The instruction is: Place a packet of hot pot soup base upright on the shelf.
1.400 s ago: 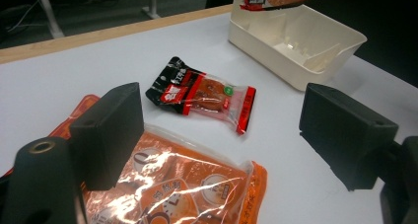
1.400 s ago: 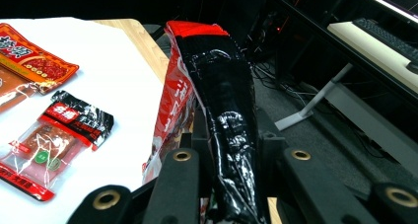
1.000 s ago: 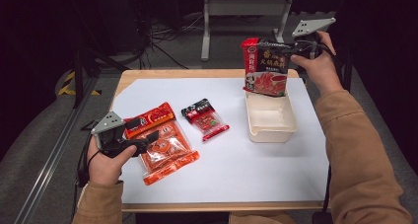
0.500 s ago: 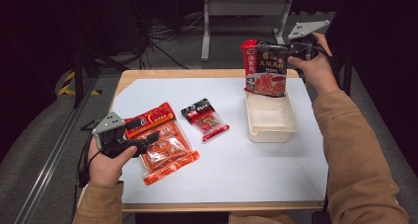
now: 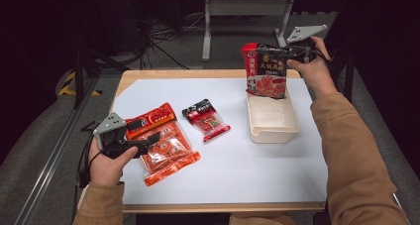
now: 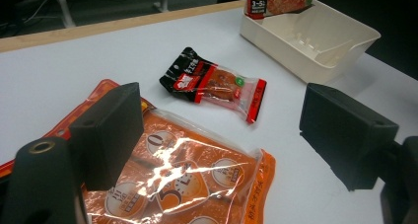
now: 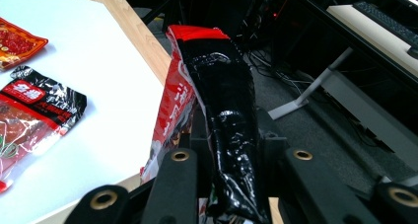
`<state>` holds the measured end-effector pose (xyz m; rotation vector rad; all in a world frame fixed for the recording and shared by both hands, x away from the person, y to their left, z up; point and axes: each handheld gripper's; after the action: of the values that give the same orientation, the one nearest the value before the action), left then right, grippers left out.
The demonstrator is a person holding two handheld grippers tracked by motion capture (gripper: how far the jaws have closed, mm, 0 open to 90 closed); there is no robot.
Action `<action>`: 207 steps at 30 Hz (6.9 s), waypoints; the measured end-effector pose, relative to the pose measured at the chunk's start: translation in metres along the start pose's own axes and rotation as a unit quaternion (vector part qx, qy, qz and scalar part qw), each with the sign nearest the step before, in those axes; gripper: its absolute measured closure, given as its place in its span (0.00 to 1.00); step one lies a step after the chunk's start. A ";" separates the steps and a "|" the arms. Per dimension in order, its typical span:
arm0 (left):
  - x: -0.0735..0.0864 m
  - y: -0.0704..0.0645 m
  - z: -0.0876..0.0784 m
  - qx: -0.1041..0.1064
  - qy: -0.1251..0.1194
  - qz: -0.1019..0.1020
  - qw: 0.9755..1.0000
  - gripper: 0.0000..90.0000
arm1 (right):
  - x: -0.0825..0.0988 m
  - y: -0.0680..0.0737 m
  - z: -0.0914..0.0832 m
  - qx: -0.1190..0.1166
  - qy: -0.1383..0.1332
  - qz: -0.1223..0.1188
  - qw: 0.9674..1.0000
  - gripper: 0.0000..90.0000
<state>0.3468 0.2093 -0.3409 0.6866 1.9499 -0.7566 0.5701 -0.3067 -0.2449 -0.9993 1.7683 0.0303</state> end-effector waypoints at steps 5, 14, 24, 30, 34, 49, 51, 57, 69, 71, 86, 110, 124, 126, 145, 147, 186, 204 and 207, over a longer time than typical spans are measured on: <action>0.000 0.000 0.001 0.001 0.000 0.002 1.000 0.20 | 0.002 0.002 0.002 -0.011 -0.002 -0.003 1.000 0.83; 0.000 0.001 0.002 0.002 0.000 0.002 1.000 0.20 | 0.009 0.010 0.008 -0.035 -0.005 0.008 0.999 0.81; -0.004 0.001 0.008 0.013 0.003 0.001 1.000 0.20 | 0.020 0.015 0.005 -0.043 -0.009 0.035 0.998 0.80; -0.006 0.001 0.010 0.019 0.001 0.003 1.000 0.20 | 0.026 0.017 0.003 -0.045 0.012 0.043 0.998 0.79; -0.008 0.001 0.013 0.022 0.000 0.005 1.000 0.20 | 0.038 0.020 0.007 -0.043 0.035 0.054 0.997 0.79; -0.012 0.003 0.019 0.033 0.002 0.005 0.999 0.20 | 0.060 0.017 -0.005 -0.026 0.060 0.079 0.995 0.79; -0.012 0.004 0.020 0.031 0.002 0.004 1.000 0.20 | 0.059 0.018 -0.005 -0.022 0.062 0.078 0.995 0.77; -0.011 0.008 0.016 0.023 0.006 0.002 1.000 0.20 | 0.057 0.016 -0.010 -0.009 0.051 0.103 0.993 0.57; -0.008 0.015 0.019 0.021 0.036 0.000 0.999 0.16 | 0.038 0.019 -0.033 0.032 0.019 0.102 0.994 0.34; -0.007 0.017 0.018 0.017 0.042 0.000 0.999 0.15 | 0.036 0.017 -0.038 0.039 0.012 0.104 0.994 0.33; -0.004 0.025 0.014 0.006 0.046 -0.001 0.999 0.13 | 0.020 0.034 -0.073 0.003 -0.019 0.131 0.991 0.35; 0.002 0.043 0.008 -0.010 0.025 -0.011 1.000 0.15 | 0.013 0.103 -0.100 -0.081 -0.043 0.106 0.990 0.38; 0.005 0.049 0.010 -0.030 0.014 -0.015 0.999 0.15 | 0.038 0.154 -0.103 -0.097 -0.056 0.115 0.987 0.38; 0.006 0.050 0.010 -0.029 0.012 -0.019 0.999 0.16 | 0.039 0.160 -0.101 -0.100 -0.059 0.112 0.987 0.37; 0.038 0.094 0.016 -0.097 -0.012 -0.061 0.993 0.17 | 0.049 0.173 -0.082 -0.110 -0.038 0.104 0.988 0.35; 0.042 0.099 0.018 -0.110 -0.006 -0.065 0.992 0.18 | 0.049 0.175 -0.080 -0.112 -0.038 0.104 0.988 0.35; 0.075 0.139 0.043 -0.103 0.055 -0.170 0.979 0.29 | 0.058 0.185 -0.077 -0.109 -0.012 0.094 0.990 0.35; 0.074 0.143 0.039 -0.100 0.030 -0.175 0.979 0.90 | 0.063 0.187 -0.082 -0.103 -0.008 0.094 0.990 0.34; 0.075 0.143 0.041 -0.085 0.023 -0.176 0.980 0.89 | 0.064 0.187 -0.083 -0.103 -0.008 0.094 0.990 0.34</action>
<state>0.4391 0.2852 -0.4566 0.2596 2.1789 -0.7778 0.3823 -0.2614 -0.3375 -0.9720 1.8673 0.3455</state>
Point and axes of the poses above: each handheld gripper's, and its own axes: z roughly forward along the jaws, x roughly out of its underside, y roughly to its left, and after that the axes turned 8 degrees about x, right-handed
